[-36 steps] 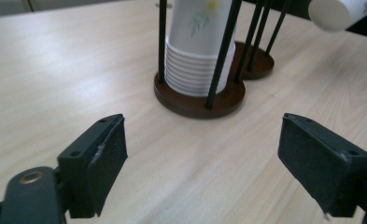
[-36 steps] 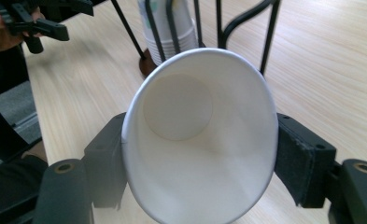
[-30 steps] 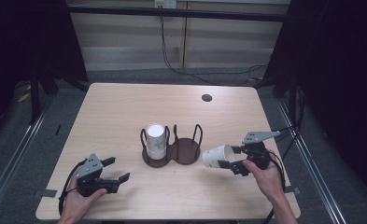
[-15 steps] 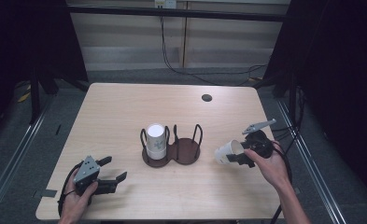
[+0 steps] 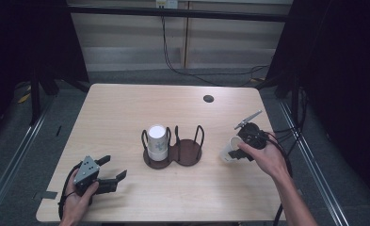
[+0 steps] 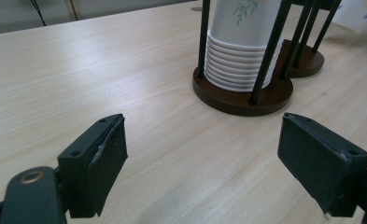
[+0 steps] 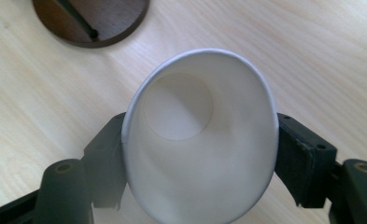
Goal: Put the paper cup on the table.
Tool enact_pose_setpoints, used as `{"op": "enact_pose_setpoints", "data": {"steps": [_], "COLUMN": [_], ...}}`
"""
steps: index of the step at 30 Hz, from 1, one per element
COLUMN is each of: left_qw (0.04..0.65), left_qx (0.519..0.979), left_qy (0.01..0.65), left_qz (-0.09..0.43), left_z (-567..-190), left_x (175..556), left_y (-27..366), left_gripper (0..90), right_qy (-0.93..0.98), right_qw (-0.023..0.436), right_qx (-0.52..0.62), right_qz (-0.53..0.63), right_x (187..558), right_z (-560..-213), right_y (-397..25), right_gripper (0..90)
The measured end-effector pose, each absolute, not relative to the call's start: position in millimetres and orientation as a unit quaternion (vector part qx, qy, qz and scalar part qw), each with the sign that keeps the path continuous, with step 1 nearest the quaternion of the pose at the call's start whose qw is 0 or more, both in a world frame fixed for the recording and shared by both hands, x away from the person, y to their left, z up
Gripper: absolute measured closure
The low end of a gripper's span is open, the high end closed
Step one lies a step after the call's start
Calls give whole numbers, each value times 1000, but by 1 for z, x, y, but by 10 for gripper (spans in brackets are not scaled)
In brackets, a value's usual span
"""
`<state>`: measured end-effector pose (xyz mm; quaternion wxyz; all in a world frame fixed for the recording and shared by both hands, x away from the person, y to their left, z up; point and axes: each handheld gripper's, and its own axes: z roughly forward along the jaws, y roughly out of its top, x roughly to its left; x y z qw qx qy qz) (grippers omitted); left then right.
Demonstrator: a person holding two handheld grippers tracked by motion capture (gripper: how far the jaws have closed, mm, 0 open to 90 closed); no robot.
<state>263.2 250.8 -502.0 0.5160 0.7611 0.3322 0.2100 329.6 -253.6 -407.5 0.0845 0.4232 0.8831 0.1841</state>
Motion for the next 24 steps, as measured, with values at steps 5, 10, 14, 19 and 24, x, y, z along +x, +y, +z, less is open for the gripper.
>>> {"op": "enact_pose_setpoints", "data": {"steps": [5, 10, 14, 19, 24], "left_qw": [512, 510, 511, 510, 509], "left_qx": [764, 766, 766, 769, 769], "left_qy": [329, 327, 326, 320, 321], "left_qz": [215, 213, 214, 216, 216], "left_z": [-502, -502, -502, -502, -502], "left_x": [262, 262, 261, 262, 261], "left_y": [250, 251, 251, 251, 251], "left_gripper": [158, 157, 158, 158, 158], "right_qy": [891, 897, 900, 902, 902], "right_qw": [86, 84, 82, 81, 82], "right_qx": [422, 420, 419, 415, 414], "right_qz": [145, 107, 86, 84, 85], "right_x": [344, 353, 360, 364, 366], "right_z": [-403, -404, -408, -414, -418], "right_y": [-248, -243, -241, -239, -235], "right_gripper": [274, 274, 267, 256, 237]}}
